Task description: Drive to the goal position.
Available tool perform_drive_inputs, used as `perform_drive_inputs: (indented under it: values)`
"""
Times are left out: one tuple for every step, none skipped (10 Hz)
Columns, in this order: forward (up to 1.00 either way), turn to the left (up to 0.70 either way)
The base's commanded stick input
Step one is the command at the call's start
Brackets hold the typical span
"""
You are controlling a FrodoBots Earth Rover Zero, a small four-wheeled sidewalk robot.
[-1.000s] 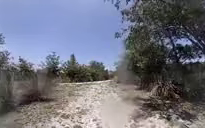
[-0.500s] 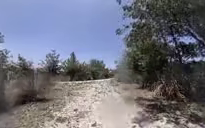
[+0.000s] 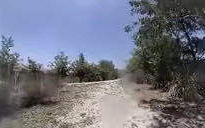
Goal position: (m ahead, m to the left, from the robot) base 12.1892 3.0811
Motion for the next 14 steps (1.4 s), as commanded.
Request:
perform_drive_inputs:
  values:
    - [0.3, 0.0]
    - [0.3, 0.0]
    - [0.3, 0.0]
    - [0.3, 0.0]
    - [0.3, 0.0]
    - [0.3, 0.0]
    - [0.3, 0.0]
    - [0.3, 0.0]
    - [0.3, 0.0]
    - [0.3, 0.0]
    - [0.3, 0.0]
    - [0.3, 0.0]
    - [0.3, 0.0]
    - [0.3, 0.0]
